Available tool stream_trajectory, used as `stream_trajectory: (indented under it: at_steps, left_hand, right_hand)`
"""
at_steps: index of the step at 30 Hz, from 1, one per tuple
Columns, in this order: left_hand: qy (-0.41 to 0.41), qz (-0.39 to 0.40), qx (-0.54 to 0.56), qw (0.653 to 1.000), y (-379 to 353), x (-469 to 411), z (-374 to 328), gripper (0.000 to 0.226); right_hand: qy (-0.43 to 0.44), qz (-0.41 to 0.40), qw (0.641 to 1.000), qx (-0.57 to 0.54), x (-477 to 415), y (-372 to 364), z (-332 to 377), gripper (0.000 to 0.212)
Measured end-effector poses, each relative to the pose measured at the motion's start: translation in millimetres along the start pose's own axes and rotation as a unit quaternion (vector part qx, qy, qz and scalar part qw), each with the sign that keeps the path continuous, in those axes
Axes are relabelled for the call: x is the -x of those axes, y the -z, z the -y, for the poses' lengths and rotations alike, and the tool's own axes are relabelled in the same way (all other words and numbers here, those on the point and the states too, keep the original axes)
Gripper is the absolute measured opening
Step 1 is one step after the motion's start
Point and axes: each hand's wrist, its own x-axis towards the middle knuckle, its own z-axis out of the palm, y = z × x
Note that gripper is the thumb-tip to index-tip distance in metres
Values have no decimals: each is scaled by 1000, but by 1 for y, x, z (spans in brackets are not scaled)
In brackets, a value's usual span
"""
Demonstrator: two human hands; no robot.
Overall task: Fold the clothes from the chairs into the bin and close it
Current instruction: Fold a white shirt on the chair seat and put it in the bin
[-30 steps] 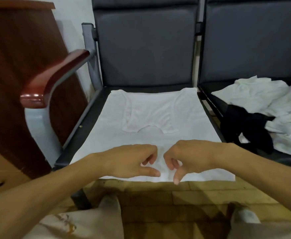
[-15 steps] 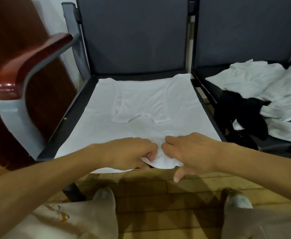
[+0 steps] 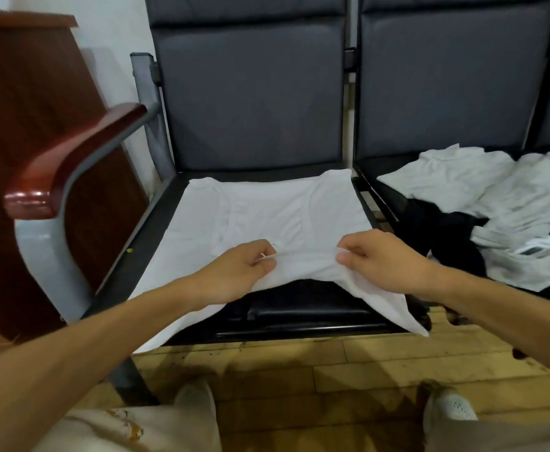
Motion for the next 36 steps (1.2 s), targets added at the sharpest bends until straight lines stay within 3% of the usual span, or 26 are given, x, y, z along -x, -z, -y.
stream_trajectory:
  at_steps: [5, 10, 14, 17, 20, 25, 29, 32, 34, 36]
  left_hand:
    - [-17, -29, -69, 997, -4, -8, -8, 43]
    - [7, -28, -148, 989, 1, -8, -5, 75]
    - [-12, -31, -169, 985, 10, -6, 16, 28]
    - [26, -55, -189, 980, 22, -1, 32, 24]
    - [92, -95, -170, 976, 38, 6, 49, 31]
    - [135, -197, -98, 966, 66, 18, 75, 21]
    - [93, -255, 168, 947, 68, 27, 66, 22]
    - [53, -220, 310, 923, 66, 29, 48, 19]
    - [31, -204, 310, 928, 66, 28, 46, 23]
    - [14, -200, 202, 959, 65, 30, 51, 30]
  right_hand:
    - [-92, -67, 983, -144, -15, -3, -3, 36]
    - [-133, -205, 959, -143, -28, 4, -9, 40]
    - [-166, -336, 918, -130, -35, 13, -17, 40]
    - [-204, -386, 888, -147, -43, 13, -22, 25]
    - [-226, -414, 870, -145, -53, 12, -22, 30]
    - [-218, -355, 897, -149, -67, 1, -15, 26]
    - [-160, -276, 937, -144, -70, -7, -7, 32]
    - [-90, -194, 969, -121, -68, -10, -3, 38]
    - [-46, -141, 987, -68, -64, -11, -8, 38]
    - [11, -107, 994, 7, -57, -9, -15, 37]
